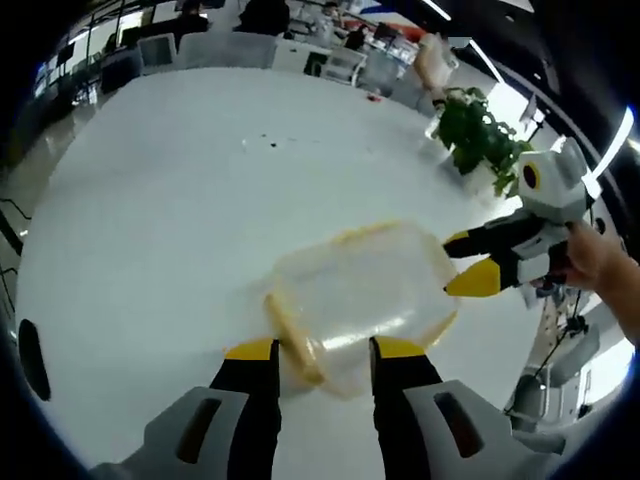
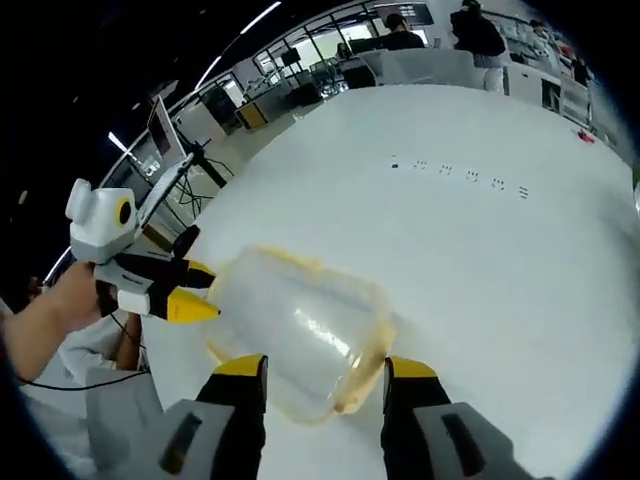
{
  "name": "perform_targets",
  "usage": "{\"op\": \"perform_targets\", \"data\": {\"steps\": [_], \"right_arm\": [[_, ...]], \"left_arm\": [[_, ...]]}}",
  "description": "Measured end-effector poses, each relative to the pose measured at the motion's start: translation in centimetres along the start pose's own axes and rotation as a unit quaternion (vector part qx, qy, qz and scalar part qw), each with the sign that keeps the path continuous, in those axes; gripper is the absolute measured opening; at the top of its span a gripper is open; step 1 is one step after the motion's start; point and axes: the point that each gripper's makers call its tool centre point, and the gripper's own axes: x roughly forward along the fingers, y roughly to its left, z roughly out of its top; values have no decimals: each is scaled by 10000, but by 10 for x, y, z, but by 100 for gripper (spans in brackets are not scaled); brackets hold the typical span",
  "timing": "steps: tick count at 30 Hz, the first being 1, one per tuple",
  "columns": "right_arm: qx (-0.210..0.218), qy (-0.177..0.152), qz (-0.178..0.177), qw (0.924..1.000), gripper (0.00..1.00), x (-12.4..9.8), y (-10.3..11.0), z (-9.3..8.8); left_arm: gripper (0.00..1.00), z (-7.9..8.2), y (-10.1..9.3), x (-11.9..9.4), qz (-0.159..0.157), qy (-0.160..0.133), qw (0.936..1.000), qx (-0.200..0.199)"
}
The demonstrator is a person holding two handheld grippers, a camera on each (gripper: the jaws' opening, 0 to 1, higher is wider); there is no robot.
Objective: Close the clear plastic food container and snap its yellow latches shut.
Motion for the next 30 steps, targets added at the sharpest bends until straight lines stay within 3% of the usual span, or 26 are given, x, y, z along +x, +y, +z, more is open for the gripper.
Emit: {"op": "perform_targets", "data": {"steps": [4, 6, 11, 14, 16, 17, 19, 30], "right_arm": [[-166, 119, -117, 9997, 36, 2, -6, -4], [12, 119, -90, 9999, 36, 2, -5, -4], [-46, 177, -111, 9998, 35, 3, -3, -3], [8, 250, -89, 9996, 33, 6, -3, -2], [104, 309, -20, 9995, 31, 7, -3, -4], [2, 338, 79, 9994, 31, 9, -2, -13], [210, 296, 95, 9993, 31, 10, 4, -17], [502, 230, -122, 9984, 32, 5, 3, -15]], "left_arm": [[33, 0, 0, 1, -13, -61, 10000, 19], [32, 0, -1, 0, -53, -71, 9999, 61], [30, 0, -2, 1, -45, -61, 9999, 80], [27, -1, -4, 2, -120, -134, 9995, -266], [27, 0, -3, 3, -93, -81, 9999, -79], [27, -1, -2, 0, -51, -45, 9999, -119], [27, 0, -1, 0, -78, -84, 9998, -143], [28, 2, -3, 4, -162, 32, 9999, -8]]}}
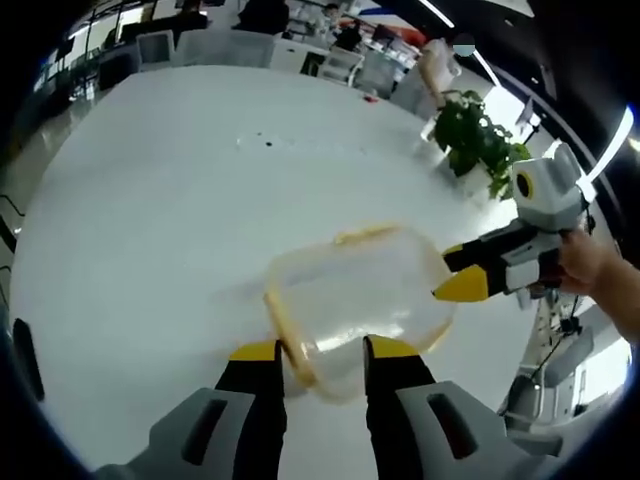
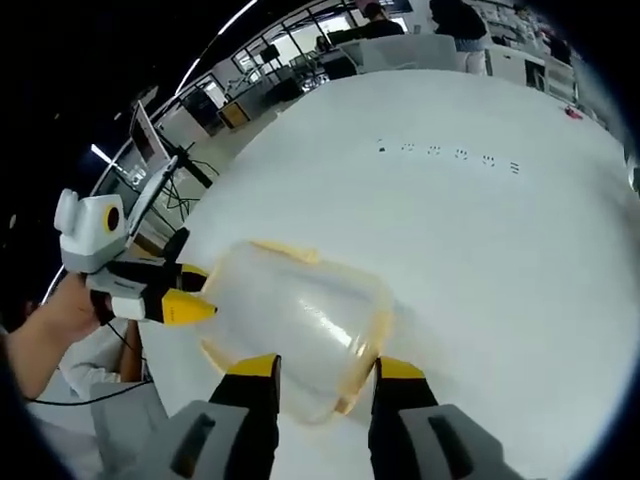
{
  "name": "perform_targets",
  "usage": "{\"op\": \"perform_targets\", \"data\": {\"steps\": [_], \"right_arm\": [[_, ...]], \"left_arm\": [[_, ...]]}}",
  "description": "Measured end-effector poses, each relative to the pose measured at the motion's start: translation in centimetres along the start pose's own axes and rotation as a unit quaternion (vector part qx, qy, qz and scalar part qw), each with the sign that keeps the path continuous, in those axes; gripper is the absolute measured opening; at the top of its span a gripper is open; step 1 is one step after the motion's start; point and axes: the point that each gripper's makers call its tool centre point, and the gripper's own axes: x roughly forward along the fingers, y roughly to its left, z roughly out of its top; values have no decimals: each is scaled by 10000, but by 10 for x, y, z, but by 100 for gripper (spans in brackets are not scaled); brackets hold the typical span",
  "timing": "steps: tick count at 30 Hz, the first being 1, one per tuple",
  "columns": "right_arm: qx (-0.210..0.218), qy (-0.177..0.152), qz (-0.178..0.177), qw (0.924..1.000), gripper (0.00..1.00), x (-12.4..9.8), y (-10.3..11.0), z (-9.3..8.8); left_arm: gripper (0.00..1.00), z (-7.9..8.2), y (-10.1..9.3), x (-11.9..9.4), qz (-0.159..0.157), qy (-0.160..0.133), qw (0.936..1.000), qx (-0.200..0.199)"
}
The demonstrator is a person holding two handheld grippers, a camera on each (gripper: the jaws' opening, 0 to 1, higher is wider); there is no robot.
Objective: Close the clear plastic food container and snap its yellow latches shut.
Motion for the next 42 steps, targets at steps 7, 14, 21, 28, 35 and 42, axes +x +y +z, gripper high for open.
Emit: {"op": "perform_targets", "data": {"steps": [7, 14, 21, 28, 35, 42], "right_arm": [[204, -70, -97, 9997, 33, -3, -1, -2], [230, -275, -140, 9993, 35, -4, -4, 4], [-294, -175, -241, 9991, 36, -13, -6, 3], [-1406, 142, -167, 9898, 43, -23, -6, 3], [-2286, 369, -234, 9725, 41, -28, -6, 5], [-2697, 534, -214, 9612, 41, -29, -3, 4]], "left_arm": [[28, -1, -1, 1, -118, 105, 9998, 158], [31, 1, 0, 3, -185, 50, 9998, 21], [33, -1, 0, -2, -360, 28, 9992, -163], [32, 0, 1, -11, -461, 173, 9987, 138], [34, -2, 4, -16, -419, 366, 9959, 714], [35, 6, 5, -24, -445, 331, 9913, 1190]]}}
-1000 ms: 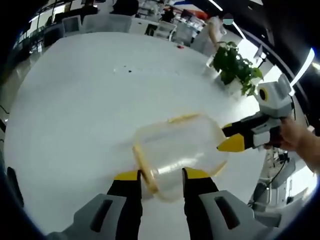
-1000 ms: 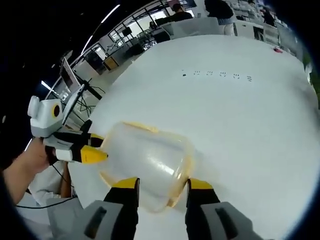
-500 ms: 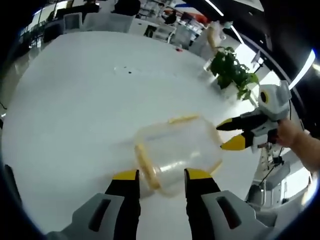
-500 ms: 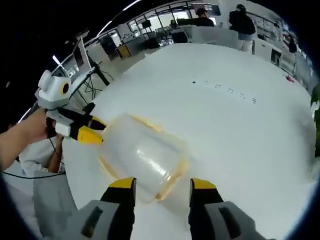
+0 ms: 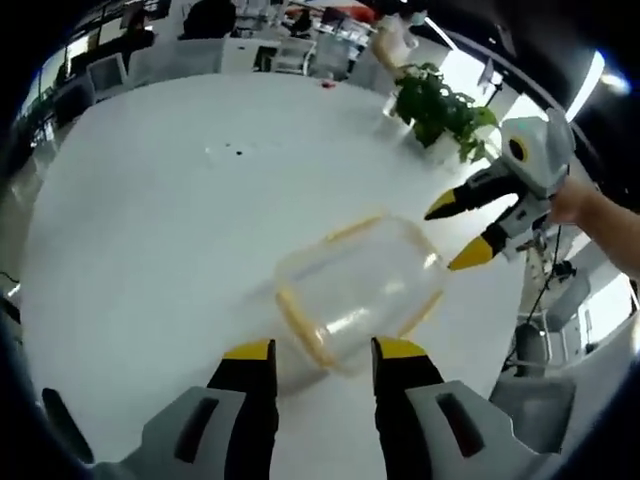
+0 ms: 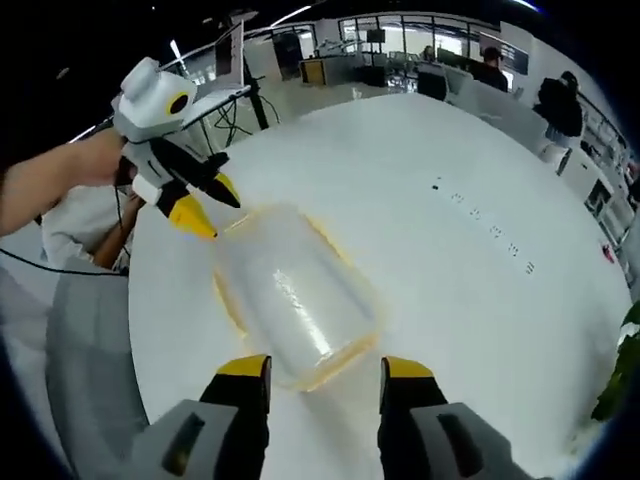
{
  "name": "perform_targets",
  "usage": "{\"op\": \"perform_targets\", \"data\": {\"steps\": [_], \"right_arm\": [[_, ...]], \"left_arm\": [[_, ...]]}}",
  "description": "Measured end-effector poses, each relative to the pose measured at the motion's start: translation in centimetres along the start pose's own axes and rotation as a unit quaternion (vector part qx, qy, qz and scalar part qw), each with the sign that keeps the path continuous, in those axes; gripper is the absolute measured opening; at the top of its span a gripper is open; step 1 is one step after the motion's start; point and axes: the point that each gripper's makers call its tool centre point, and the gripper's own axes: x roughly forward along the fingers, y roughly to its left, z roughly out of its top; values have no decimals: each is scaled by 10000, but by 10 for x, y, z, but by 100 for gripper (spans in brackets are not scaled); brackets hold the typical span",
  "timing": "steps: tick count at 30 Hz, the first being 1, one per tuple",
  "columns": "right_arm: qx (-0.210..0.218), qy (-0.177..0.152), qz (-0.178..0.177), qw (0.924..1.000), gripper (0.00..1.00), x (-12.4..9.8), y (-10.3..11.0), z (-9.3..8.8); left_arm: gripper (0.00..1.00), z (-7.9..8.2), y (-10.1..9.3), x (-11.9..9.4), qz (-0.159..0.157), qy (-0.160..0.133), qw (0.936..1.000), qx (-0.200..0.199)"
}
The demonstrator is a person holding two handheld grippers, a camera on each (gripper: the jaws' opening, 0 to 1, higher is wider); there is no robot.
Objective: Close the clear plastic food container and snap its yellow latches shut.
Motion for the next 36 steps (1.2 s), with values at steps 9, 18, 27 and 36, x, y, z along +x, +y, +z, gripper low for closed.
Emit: {"op": "perform_targets", "data": {"steps": [9, 18, 27, 36], "right_arm": [[-534, 156, 70, 9984, 41, 2, 6, 2], [-830, 230, 111, 9962, 42, 2, 7, 3], [-1062, 334, 178, 9936, 43, 2, 7, 4], [-1321, 419, 243, 9900, 42, 4, 8, 8]], "left_arm": [[37, 6, 1, -5, 84, 145, 9974, 698], [36, 5, 4, -7, 120, 350, 9932, 1106], [37, 12, 3, -10, -16, 374, 9914, 1253], [37, 24, -6, -10, -122, 338, 9842, 1735]]}}
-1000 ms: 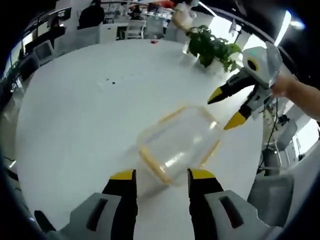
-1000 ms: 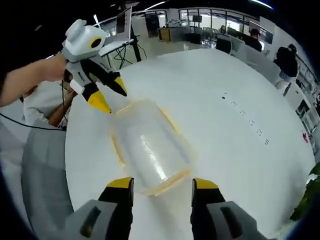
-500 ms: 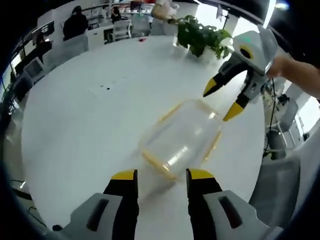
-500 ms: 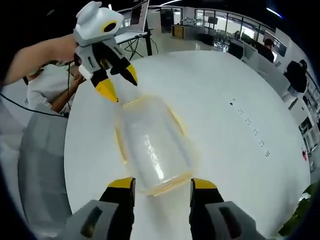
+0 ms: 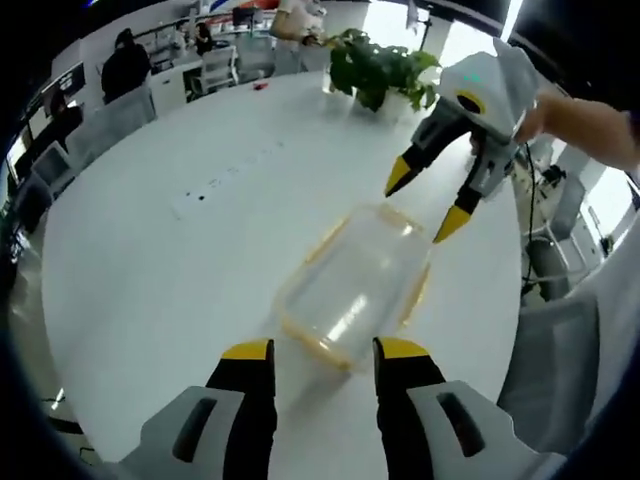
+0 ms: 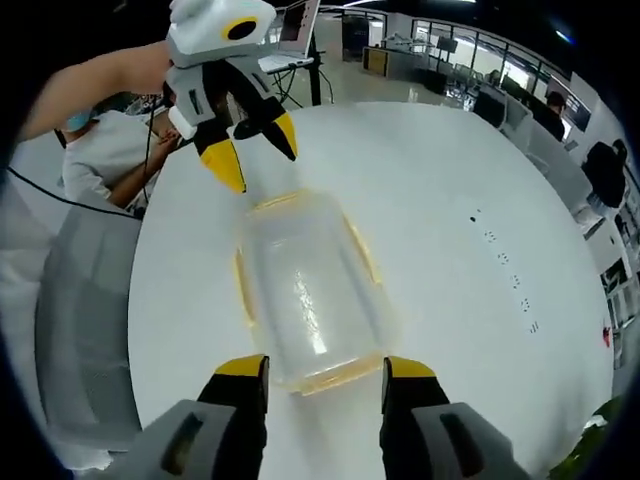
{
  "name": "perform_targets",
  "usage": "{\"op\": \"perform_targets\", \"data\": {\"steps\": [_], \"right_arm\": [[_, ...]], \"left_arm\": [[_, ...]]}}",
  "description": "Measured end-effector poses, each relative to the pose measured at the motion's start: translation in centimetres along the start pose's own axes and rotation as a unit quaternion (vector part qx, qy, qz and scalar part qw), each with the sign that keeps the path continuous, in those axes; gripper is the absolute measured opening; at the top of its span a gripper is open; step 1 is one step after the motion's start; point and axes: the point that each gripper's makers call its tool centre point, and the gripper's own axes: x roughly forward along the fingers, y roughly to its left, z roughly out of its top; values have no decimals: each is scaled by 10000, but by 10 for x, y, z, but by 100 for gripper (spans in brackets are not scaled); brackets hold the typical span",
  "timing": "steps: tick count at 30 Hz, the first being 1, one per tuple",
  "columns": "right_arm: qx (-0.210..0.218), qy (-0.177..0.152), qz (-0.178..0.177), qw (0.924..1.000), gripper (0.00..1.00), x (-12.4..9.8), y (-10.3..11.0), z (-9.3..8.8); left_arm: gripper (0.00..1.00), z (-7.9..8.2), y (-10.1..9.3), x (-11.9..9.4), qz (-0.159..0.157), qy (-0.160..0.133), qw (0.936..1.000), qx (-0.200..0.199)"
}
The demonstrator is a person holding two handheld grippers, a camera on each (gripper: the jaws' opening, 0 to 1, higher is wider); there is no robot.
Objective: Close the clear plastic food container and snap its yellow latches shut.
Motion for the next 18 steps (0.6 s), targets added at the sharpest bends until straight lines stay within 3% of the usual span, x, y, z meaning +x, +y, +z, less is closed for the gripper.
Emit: {"op": "perform_targets", "data": {"steps": [10, 18], "right_arm": [[-187, 24, 68, 9998, 42, 3, 1, 8], [-361, -32, 115, 9993, 43, 9, 2, 15]], "left_arm": [[37, 9, -10, 6, -29, 89, 9956, 936], [38, 18, -19, 12, -158, 51, 9921, 1246]]}}
